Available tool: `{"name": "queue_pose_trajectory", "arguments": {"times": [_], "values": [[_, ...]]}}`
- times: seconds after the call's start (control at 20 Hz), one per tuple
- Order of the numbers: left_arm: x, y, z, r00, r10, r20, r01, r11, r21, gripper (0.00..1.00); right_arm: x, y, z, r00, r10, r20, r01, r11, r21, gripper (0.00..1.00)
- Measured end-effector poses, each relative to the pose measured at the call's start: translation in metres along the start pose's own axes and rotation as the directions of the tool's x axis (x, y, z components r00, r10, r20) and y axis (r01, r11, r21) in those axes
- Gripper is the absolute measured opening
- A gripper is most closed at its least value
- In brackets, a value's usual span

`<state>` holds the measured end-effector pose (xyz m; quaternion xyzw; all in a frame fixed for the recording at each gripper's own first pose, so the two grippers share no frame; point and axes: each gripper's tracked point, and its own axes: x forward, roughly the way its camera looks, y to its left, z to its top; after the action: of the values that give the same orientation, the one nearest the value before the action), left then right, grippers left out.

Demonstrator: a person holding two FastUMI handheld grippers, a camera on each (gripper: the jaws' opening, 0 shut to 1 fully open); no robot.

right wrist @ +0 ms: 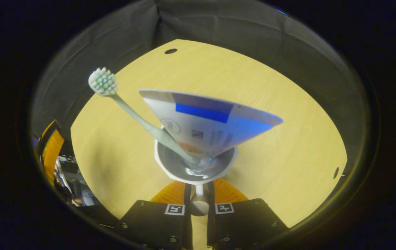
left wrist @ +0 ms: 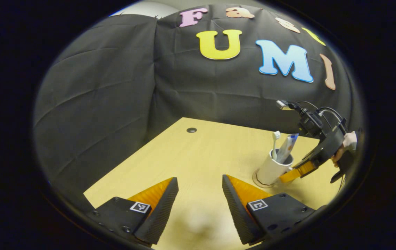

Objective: Put the toothbrush and toothpaste on the desktop into the cup, then pick up the cup and place it on the coaster on the desktop.

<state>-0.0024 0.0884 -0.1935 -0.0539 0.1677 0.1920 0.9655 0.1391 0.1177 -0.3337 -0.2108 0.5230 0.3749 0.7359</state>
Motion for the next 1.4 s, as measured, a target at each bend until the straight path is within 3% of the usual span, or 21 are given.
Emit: {"name": "queue_pose_trajectory", "arguments": {"times": [0.55, 0.85, 1.1, 1.4], "values": [[0.000, -0.013, -0.004, 1.000, -0.016, -0.008, 0.016, 1.000, -0.015, 0.87, -0.004, 0.000, 0.004, 1.000, -0.015, -0.001, 0.015, 0.999, -0.032, 0.17], [-0.003, -0.025, 0.001, 0.999, -0.038, -0.003, 0.038, 0.999, -0.001, 0.87, -0.017, 0.006, 0.005, 0.999, -0.029, 0.025, 0.030, 0.998, -0.049, 0.33], [-0.004, -0.038, 0.004, 0.998, -0.064, 0.007, 0.064, 0.998, 0.009, 0.87, -0.068, 0.008, 0.007, 0.996, -0.037, 0.080, 0.041, 0.998, -0.043, 0.37], [0.000, -0.070, 0.022, 0.991, -0.133, 0.033, 0.132, 0.991, 0.035, 0.87, -0.160, 0.008, 0.008, 0.982, -0.030, 0.184, 0.030, 1.000, 0.003, 0.36]]}}
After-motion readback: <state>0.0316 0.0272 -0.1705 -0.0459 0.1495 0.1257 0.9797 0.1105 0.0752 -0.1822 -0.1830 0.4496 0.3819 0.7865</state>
